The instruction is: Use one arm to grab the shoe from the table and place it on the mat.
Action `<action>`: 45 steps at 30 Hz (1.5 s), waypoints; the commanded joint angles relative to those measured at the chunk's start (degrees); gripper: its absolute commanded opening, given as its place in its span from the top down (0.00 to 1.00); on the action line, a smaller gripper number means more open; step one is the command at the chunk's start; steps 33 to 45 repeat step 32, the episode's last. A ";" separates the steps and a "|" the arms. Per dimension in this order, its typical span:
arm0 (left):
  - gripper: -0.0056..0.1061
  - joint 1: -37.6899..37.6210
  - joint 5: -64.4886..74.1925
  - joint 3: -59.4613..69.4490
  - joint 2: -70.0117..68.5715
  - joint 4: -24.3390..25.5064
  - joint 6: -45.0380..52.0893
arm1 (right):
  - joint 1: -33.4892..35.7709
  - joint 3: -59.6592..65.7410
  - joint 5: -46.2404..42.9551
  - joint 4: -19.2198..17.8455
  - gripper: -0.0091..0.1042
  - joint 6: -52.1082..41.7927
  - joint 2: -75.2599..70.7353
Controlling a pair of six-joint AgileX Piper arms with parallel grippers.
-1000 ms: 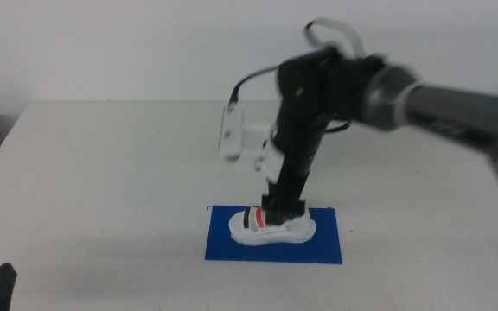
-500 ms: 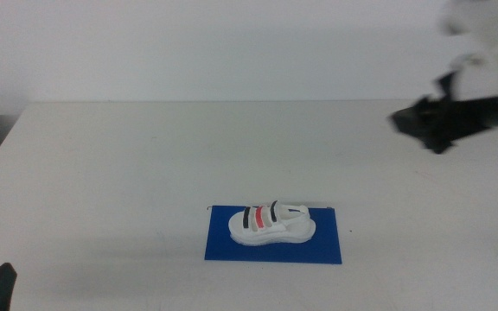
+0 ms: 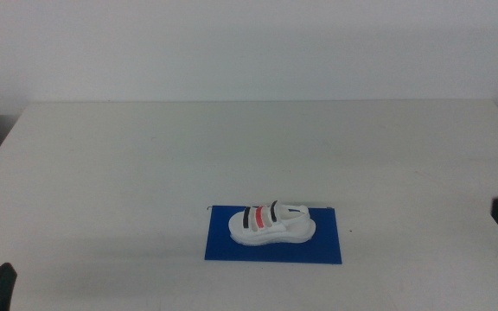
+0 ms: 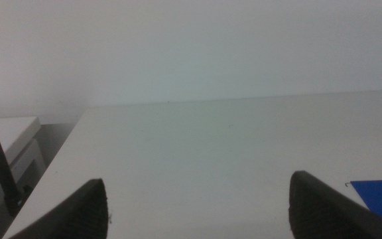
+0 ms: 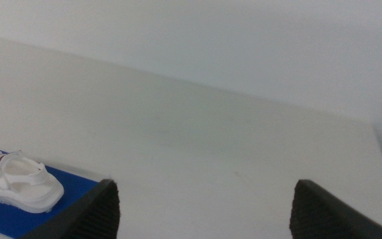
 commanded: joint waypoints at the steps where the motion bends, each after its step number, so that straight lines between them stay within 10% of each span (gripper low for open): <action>1: 0.11 -0.26 -4.70 0.40 -0.77 -0.55 -0.27 | -0.52 1.84 -7.41 -0.78 0.33 -2.15 -5.05; 45: 0.11 -0.26 -4.70 0.40 -0.77 -0.55 -0.27 | -0.52 20.64 -3.47 -0.56 0.33 -2.51 -34.91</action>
